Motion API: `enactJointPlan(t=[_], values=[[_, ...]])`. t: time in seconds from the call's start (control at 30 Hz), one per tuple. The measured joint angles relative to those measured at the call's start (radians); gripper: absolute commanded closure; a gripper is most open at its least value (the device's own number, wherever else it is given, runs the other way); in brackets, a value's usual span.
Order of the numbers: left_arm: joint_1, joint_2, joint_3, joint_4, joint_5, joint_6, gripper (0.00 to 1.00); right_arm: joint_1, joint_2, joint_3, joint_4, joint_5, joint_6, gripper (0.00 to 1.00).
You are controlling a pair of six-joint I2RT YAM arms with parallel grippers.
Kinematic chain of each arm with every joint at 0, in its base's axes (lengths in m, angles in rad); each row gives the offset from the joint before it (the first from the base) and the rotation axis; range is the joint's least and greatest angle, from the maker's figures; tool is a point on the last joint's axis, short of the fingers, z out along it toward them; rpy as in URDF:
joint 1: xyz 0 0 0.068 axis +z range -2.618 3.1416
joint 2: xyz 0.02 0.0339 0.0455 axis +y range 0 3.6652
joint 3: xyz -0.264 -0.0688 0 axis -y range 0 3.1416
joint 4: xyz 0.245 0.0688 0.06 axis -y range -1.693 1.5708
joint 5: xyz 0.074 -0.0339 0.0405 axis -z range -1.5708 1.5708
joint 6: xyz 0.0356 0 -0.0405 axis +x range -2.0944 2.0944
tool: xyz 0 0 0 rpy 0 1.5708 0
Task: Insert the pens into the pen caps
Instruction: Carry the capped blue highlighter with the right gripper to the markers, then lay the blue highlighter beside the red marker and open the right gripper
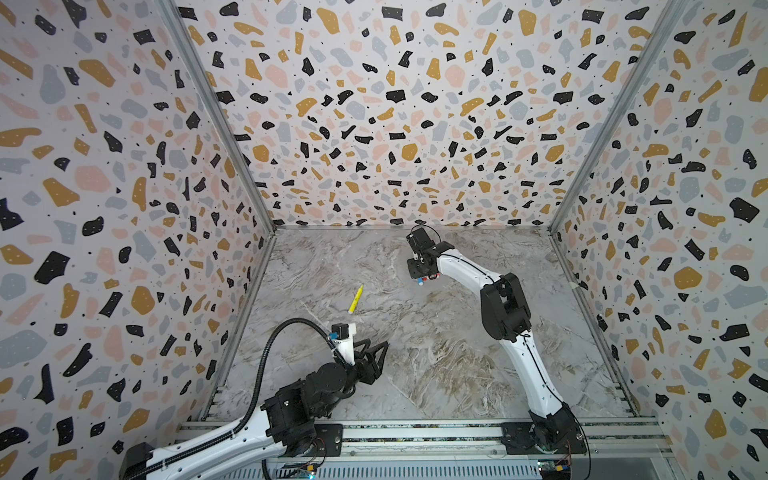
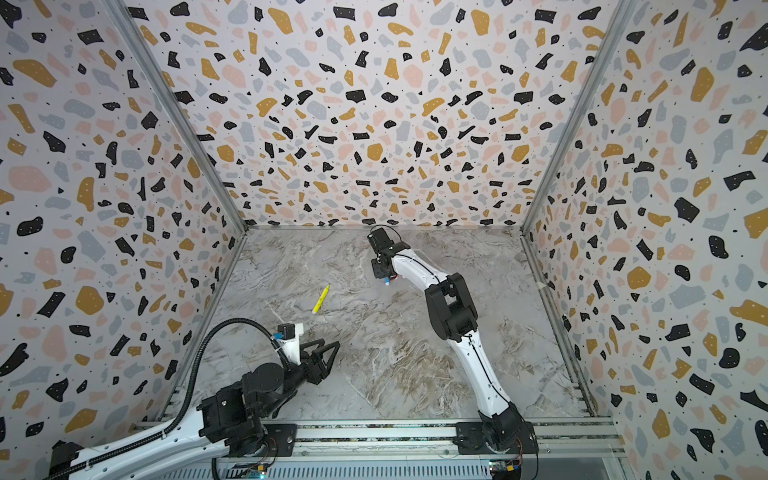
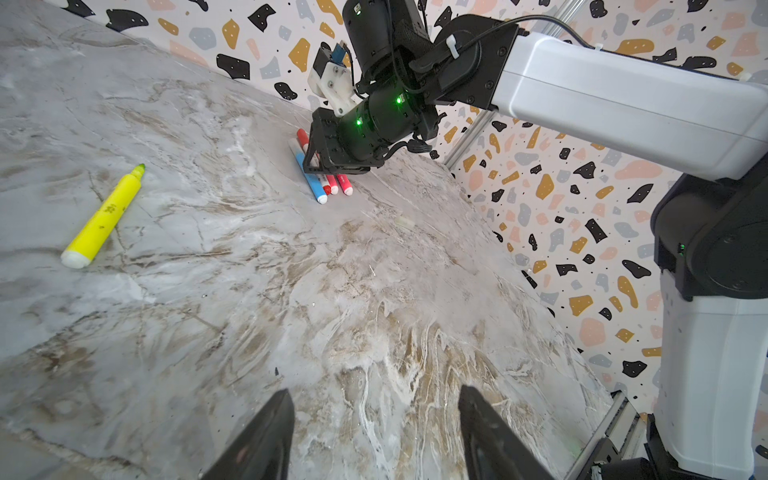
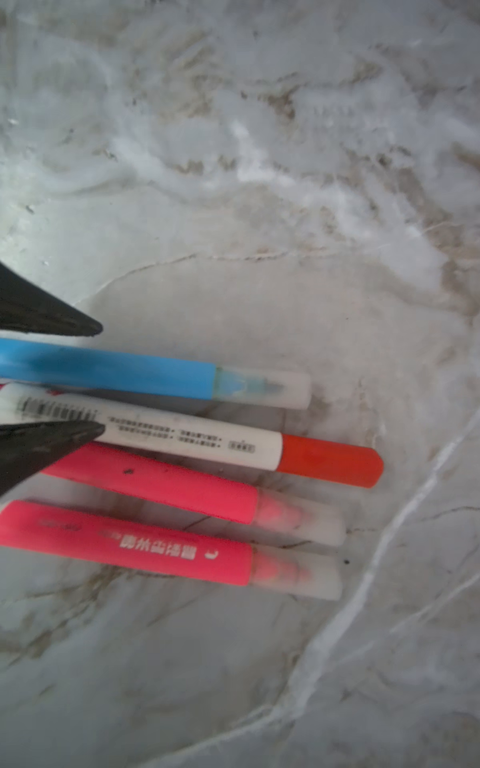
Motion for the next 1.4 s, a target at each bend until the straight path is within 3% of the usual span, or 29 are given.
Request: enactJointPlan(t=[0.13, 0.3, 0.63, 1.4], values=[[0.0, -0.007, 0.0, -0.001, 0.0, 0.0, 0.37, 0.034, -0.069, -0.064, 0.046, 0.01, -0.007, 0.62], [0.0, -0.014, 0.0, -0.011, 0.0, 0.0, 0.37, 0.057, -0.112, -0.065, 0.108, -0.068, -0.016, 0.61], [0.0, -0.053, 0.0, -0.05, -0.002, 0.0, 0.37, 0.052, -0.011, -0.025, 0.122, -0.21, -0.013, 0.6], [0.0, -0.039, 0.0, -0.068, -0.026, 0.003, 0.36, -0.022, 0.112, 0.122, 0.037, -0.141, 0.063, 0.57]])
